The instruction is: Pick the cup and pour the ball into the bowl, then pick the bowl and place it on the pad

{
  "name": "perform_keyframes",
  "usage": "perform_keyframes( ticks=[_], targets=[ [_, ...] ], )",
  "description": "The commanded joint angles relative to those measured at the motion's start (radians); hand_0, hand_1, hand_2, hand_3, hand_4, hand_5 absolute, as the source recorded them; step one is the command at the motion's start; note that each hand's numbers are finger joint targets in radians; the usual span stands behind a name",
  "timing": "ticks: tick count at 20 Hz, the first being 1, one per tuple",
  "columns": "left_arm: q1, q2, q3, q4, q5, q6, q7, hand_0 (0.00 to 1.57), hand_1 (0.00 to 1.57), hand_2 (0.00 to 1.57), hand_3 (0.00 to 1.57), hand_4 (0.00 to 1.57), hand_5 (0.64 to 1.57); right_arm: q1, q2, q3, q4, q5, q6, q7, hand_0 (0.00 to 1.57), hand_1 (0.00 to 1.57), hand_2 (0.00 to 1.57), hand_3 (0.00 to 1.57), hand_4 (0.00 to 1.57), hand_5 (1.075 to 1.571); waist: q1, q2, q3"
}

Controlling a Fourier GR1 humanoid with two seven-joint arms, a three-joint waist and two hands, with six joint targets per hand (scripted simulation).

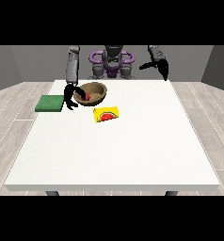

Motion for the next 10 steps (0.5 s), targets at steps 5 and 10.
perform_keyframes(
  ticks=[5, 10],
  targets=[
    [0.031, -0.024, -0.023, 0.025, 0.004, -0.019, -0.002, 0.00, 0.00, 0.00, 0.00, 0.82, 1.497, 0.022, -0.065, 0.106, 0.063, 0.192, -0.260, 0.280, 1.57, 1.57, 1.57, 1.38, 0.91, 1.563, 0.047, -0.052, 0.0328],
    [0.088, 0.029, 0.075, 0.161, 0.044, -0.033, -0.036, 0.00, 0.00, 0.00, 0.00, 0.97, 1.423, -0.055, -0.019, 0.205, -0.012, 0.251, -0.266, 0.554, 1.57, 1.57, 1.57, 0.94, 0.84, 1.563, -0.074, -0.199, 0.0345]
  ],
)
